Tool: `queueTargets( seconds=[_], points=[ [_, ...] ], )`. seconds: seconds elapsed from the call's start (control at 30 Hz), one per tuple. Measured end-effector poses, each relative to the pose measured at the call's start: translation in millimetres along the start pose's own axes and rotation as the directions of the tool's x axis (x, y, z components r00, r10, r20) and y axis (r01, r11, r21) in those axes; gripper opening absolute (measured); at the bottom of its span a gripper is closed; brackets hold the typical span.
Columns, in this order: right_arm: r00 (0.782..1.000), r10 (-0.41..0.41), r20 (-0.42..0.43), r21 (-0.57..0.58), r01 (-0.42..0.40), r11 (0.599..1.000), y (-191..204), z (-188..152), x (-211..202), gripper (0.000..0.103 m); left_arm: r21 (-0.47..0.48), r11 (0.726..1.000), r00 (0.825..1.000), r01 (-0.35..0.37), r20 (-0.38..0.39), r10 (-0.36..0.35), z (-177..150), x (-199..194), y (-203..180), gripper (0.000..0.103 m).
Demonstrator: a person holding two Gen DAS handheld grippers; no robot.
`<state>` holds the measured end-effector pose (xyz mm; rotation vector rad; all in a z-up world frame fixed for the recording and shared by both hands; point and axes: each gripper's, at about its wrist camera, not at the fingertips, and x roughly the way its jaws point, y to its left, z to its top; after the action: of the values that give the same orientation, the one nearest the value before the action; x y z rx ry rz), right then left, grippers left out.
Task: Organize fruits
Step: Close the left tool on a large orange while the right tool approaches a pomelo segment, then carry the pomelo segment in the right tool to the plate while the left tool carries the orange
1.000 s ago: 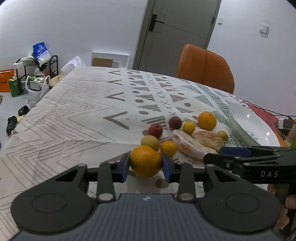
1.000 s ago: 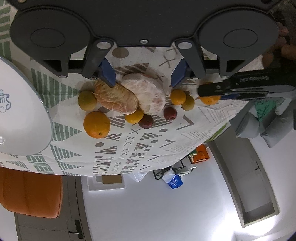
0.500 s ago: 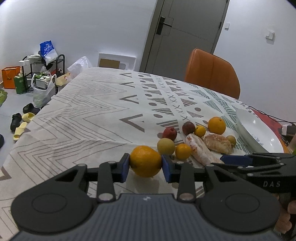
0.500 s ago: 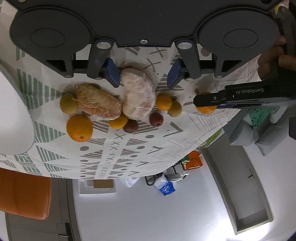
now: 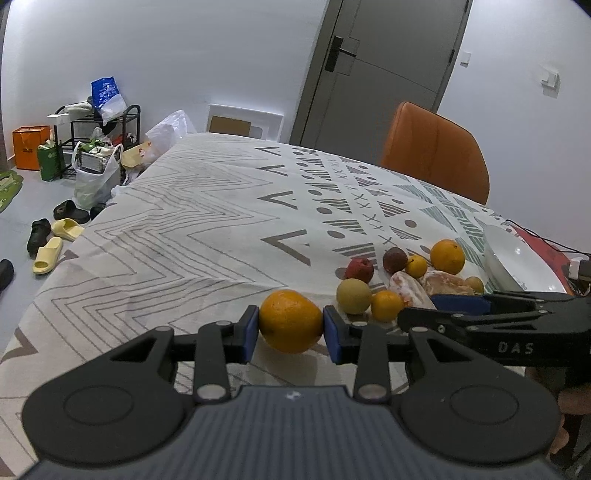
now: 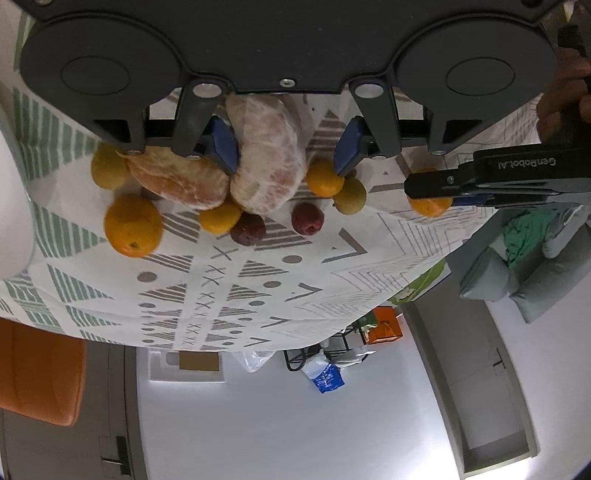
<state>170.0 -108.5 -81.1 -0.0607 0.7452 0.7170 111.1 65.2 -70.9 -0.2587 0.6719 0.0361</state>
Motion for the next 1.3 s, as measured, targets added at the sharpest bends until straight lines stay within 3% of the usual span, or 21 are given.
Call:
queueTargets(
  seconds=[0.13, 0.2, 0.23, 0.7, 1.3],
  points=[
    [1.0, -0.008, 0.012, -0.017, 0.008, 1.0, 1.6, 0.4, 4.7, 0.057, -0.005, 1.0, 1.0, -0.007, 0.003, 0.007, 1.2, -0.6, 2.5, 0.036],
    [1.0, -0.021, 0.02, -0.026, 0.022, 0.999, 1.9, 0.3, 5.8, 0.052, -0.007, 1.0, 1.0, -0.012, 0.007, 0.012, 2.1, -1.2, 3.0, 0.036],
    [0.999, -0.035, 0.021, -0.031, 0.035, 0.999, 2.3, 0.4, 5.1, 0.037, -0.007, 1.0, 1.0, -0.013, 0.009, 0.013, 2.5, -1.2, 2.8, 0.036],
    [0.995, -0.014, 0.096, 0.058, 0.009, 0.998, -15.8, -5.6, -40.3, 0.036, 0.033, 0.999, 0.999, 0.023, 0.028, -0.024, 6.4, -2.3, -23.7, 0.036],
    [0.973, -0.146, 0.181, 0.157, 0.118, 0.981, -68.2, -20.7, -96.3, 0.036, 0.131, 0.986, 0.994, 0.103, 0.034, -0.108, 13.4, 4.7, -86.2, 0.036]
  ],
)
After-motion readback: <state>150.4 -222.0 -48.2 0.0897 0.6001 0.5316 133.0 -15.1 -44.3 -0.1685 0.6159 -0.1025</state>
